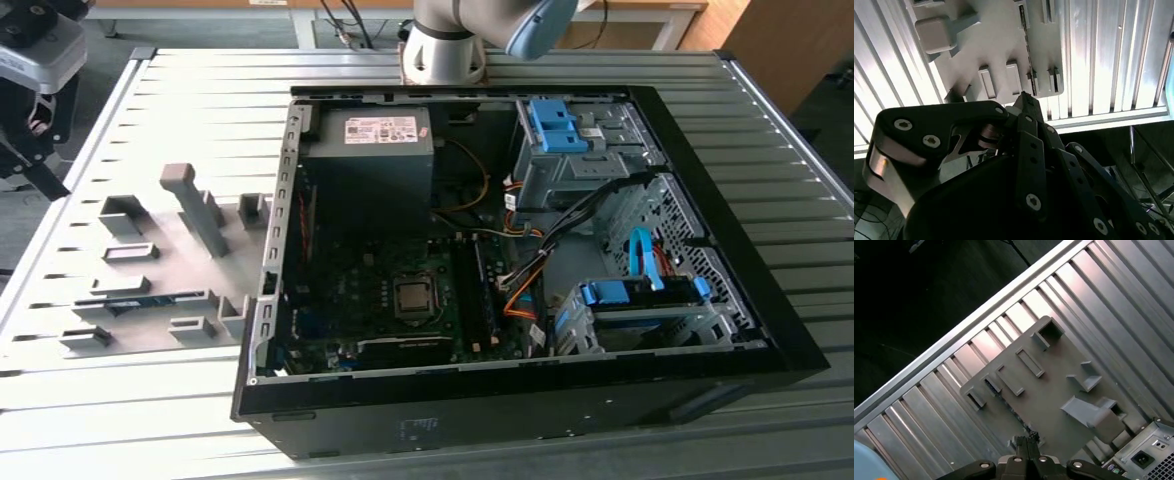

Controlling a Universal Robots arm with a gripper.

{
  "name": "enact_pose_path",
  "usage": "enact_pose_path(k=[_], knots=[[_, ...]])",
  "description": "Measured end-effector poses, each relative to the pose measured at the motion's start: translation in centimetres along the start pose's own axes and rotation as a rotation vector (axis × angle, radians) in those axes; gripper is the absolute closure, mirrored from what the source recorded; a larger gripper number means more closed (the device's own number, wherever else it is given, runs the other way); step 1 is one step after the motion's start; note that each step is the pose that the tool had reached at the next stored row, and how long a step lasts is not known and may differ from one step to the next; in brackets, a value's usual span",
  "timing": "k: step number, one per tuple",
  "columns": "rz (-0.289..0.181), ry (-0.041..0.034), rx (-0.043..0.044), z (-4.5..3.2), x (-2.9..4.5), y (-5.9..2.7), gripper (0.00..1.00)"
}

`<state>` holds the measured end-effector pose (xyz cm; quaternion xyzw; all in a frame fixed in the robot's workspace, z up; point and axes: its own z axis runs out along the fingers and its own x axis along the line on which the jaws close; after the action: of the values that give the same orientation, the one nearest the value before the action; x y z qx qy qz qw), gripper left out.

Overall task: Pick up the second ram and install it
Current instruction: 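Pick up the second ram and move it above second insertion slot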

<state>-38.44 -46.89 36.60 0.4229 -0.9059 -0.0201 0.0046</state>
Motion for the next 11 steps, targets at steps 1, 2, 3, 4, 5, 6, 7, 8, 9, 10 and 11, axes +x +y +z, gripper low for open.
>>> enact_pose_path(k=[1,2,3,4,5,6,7,8,9,10,11], knots=[[-0.018,0.0008,-0.0002,0.02,0.0,0.0,0.89],[-0.034,0.0016,-0.0002,0.05,0.0,0.0,0.89],[-0.048,0.0025,-0.0001,0.08,0.0,-0.01,0.89],[-0.06,0.0032,0.0001,0.13,0.0,-0.01,0.89],[-0.074,0.0038,0.0001,0.18,0.0,-0.01,0.89],[-0.091,0.0044,0.0,0.22,0.0,-0.01,0.89],[-0.109,0.0052,-0.0002,0.25,0.0,-0.01,0.89],[-0.127,0.0058,-0.0003,0.27,0.0,-0.01,0.89],[-0.144,0.0066,-0.0005,0.28,0.0,-0.01,0.89],[-0.161,0.0074,-0.0006,0.29,0.01,-0.01,0.89],[-0.178,0.0079,-0.0008,0.31,0.0,-0.01,0.89]])
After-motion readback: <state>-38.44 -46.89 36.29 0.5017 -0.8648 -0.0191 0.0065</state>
